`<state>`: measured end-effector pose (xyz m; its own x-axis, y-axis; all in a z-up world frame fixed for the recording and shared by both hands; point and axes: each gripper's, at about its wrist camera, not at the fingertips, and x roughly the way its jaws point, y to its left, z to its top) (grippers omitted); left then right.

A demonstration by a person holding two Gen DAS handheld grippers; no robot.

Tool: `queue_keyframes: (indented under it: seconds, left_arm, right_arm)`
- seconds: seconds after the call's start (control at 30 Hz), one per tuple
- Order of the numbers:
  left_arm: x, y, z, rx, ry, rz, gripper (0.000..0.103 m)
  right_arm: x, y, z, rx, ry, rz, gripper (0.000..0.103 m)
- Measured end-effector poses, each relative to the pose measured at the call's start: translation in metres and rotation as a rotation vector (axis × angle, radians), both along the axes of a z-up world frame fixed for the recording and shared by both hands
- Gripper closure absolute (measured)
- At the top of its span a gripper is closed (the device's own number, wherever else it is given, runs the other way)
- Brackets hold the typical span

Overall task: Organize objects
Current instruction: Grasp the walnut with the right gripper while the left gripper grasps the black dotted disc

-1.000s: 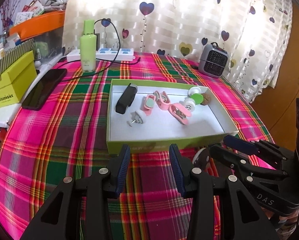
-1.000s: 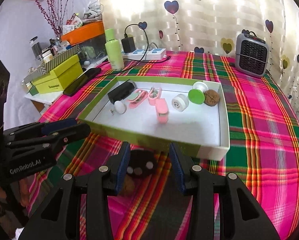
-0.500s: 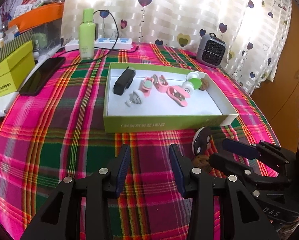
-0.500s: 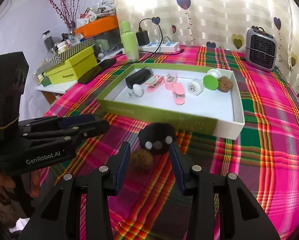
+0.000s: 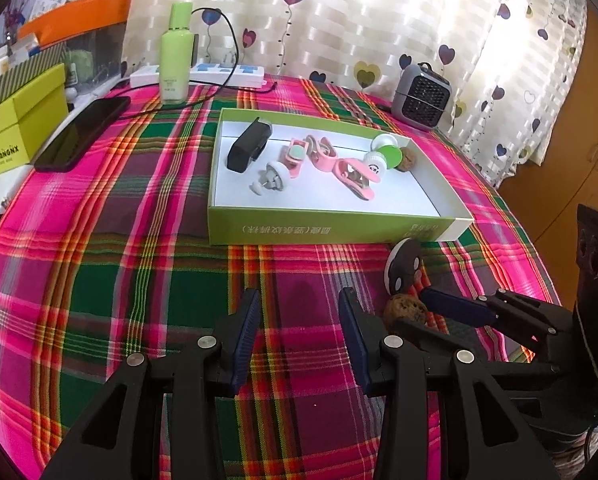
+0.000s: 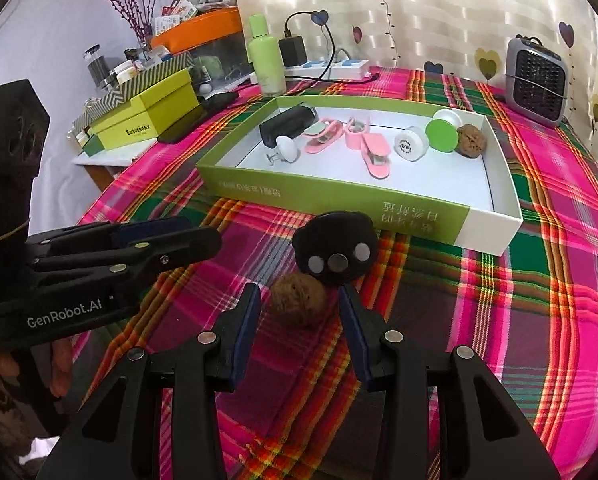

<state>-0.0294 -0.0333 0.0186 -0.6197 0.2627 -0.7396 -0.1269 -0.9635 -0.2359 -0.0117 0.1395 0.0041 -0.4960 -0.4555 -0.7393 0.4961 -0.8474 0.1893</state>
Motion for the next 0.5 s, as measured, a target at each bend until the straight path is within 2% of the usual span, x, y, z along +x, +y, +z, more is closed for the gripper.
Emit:
queue_keyframes:
  seconds: [0.37, 0.5]
  left_arm:
    - [-0.003, 0.0018, -0.0008, -0.001, -0.004, -0.005, 0.064]
    - [-0.0037, 0.0035, -0.001, 0.0, -0.005, -0.008, 0.064]
  right_arm:
    - [-0.002, -0.0039, -0.0026, 0.019, -0.012, 0.002, 0.061]
    - [-0.0034, -0.0015, -0.0018, 0.013, -0.014, -0.009, 0.07]
